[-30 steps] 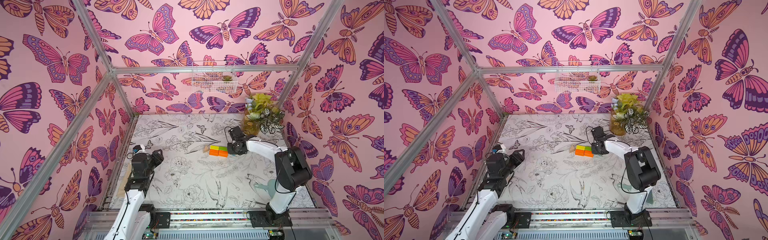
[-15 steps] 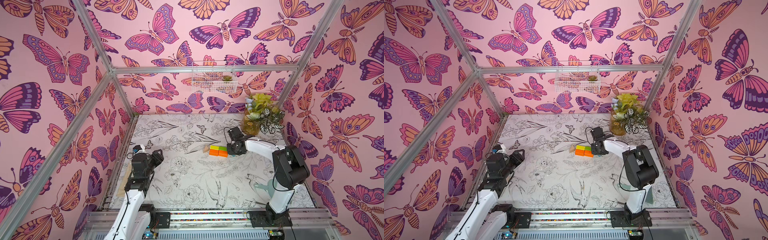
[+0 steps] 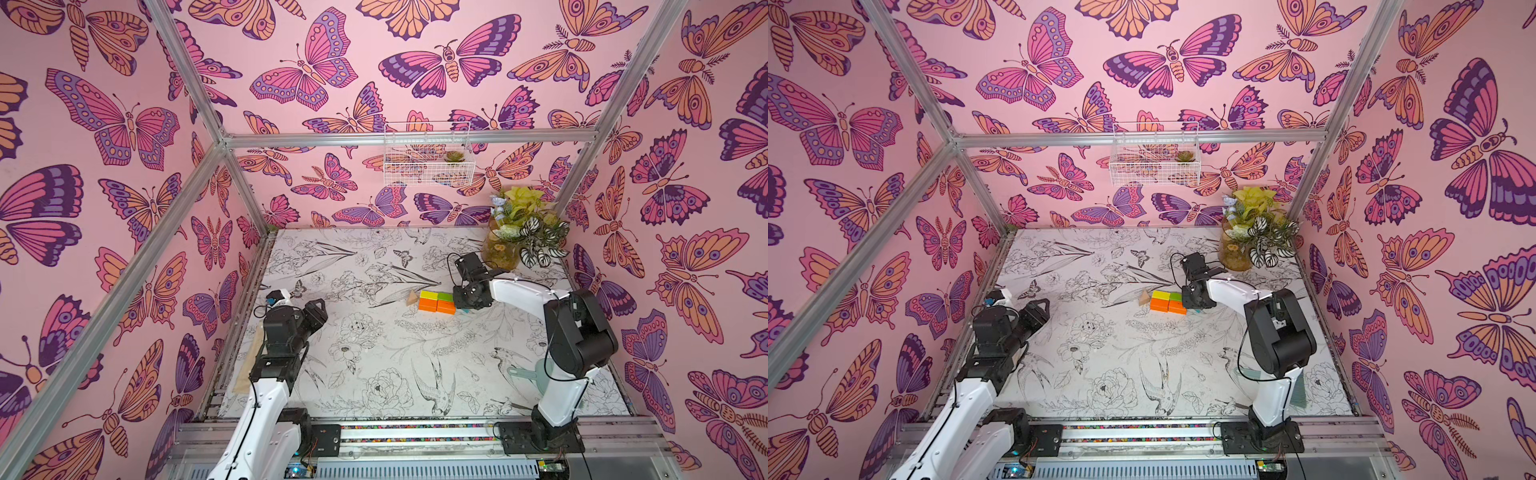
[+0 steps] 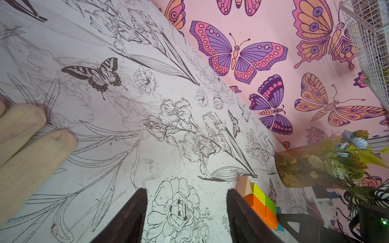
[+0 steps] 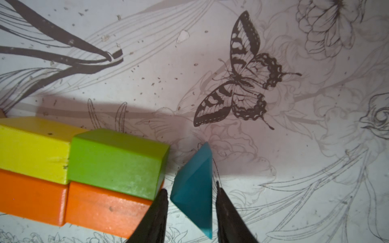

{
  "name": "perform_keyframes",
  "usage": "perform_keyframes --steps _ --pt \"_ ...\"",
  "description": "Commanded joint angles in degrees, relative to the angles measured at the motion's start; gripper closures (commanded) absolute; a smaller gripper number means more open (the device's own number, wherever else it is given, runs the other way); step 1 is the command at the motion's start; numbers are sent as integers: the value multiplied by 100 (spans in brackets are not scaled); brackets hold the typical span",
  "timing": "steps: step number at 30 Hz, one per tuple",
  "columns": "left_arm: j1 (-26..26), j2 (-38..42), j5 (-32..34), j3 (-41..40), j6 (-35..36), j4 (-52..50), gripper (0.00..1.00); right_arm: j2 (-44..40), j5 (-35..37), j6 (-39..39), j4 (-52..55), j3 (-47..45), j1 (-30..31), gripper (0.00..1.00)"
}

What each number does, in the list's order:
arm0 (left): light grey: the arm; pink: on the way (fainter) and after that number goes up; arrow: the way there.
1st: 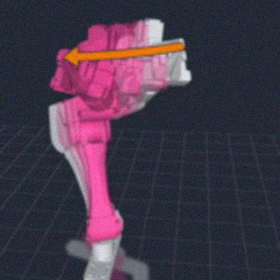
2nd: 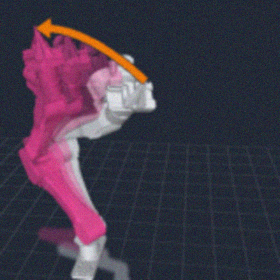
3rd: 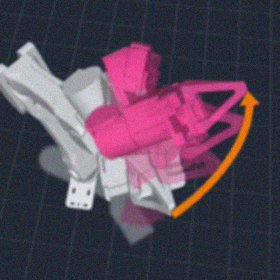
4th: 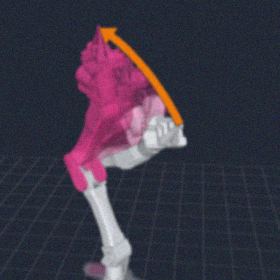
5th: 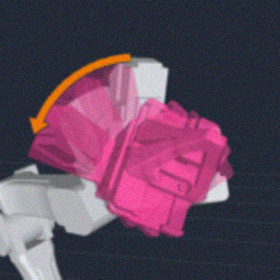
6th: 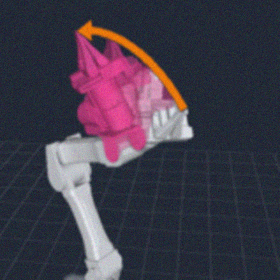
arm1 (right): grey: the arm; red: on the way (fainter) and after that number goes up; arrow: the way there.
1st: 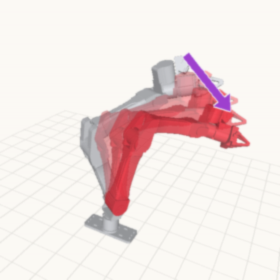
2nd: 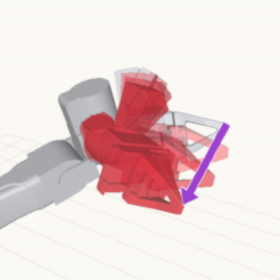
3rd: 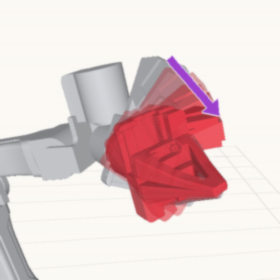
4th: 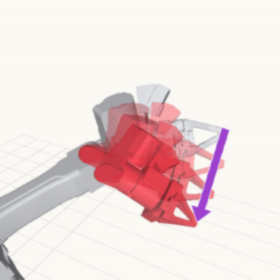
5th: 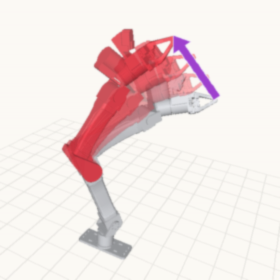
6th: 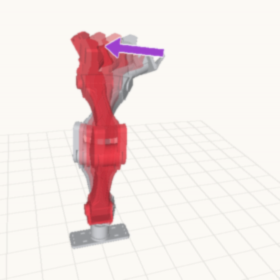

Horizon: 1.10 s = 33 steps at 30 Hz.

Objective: Assemble a piece of candy with building blocks
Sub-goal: Assemble the building block at the center of the board.

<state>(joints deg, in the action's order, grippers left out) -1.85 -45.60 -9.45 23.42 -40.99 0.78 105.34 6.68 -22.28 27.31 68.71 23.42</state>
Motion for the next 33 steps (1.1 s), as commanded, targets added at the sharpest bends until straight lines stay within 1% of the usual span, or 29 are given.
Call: perform_keyframes --steps 1,6,8,10,12,15,17,18,19,20,26,33 --pt "8 -35 -37 -31 55 -74 37 -162 19 5 177 160 44 59" --pt "9 -51 -30 -20 62 -71 37 -751 222 -4 214 132 47 59" --pt "8 -69 -30 -14 56 -69 37 -980 424 8 283 184 42 59" --pt "5 -80 -48 -4 67 -67 37 -1103 671 24 343 217 14 60" --pt "9 -86 -48 3 71 -62 37 -1091 766 109 339 235 -80 63" --pt "9 -94 -48 17 69 -68 37 -847 554 128 378 307 -321 74" --pt "4 -97 -56 27 65 -68 37 -623 449 128 341 342 -438 88" --pt "9 -97 -63 35 61 -67 37 -535 437 134 308 358 -464 93" --pt "7 -90 -78 44 68 -69 37 -426 424 137 312 394 -471 97" --pt "5 -84 -90 44 80 -70 37 -321 417 147 333 444 -485 98" --pt "9 -31 -91 5 55 -78 37 60 230 121 270 390 -479 100" --pt "4 -36 -83 -3 56 -111 37 42 -108 32 143 47 -478 100"
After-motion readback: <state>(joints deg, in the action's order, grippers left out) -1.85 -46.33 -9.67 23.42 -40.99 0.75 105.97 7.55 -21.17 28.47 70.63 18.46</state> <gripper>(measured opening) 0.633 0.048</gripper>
